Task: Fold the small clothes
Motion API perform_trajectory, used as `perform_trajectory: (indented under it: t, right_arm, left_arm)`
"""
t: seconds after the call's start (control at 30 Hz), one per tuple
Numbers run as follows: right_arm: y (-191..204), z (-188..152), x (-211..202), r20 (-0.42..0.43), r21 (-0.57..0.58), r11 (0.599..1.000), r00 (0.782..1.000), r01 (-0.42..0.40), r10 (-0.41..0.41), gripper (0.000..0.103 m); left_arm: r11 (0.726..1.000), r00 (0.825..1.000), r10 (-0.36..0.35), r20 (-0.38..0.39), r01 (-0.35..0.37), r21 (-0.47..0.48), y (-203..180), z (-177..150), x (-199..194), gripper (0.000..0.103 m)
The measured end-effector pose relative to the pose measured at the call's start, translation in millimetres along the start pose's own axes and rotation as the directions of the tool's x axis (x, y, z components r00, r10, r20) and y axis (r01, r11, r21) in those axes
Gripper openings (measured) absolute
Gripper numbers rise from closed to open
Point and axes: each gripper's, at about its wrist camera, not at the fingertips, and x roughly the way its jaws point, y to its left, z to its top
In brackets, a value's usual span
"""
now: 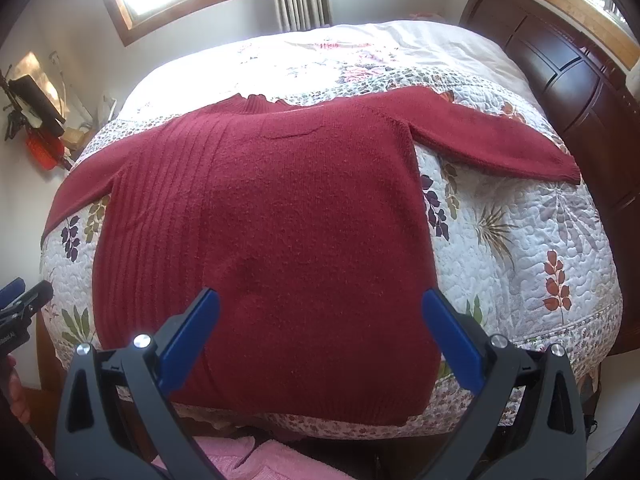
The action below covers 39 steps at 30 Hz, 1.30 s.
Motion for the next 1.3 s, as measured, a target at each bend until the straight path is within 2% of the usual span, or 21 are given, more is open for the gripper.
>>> perform_trajectory:
  t: [1.3]
  right_arm:
    - [-3.1,6.5,8.6,-0.011,-0.002,1.000,1.000,-0.026,0.026,0.100]
  left_arm:
    - [1.000,1.000,0.009,0.004,-0.009,-0.001,-5.2,8.2,2.2,0.099]
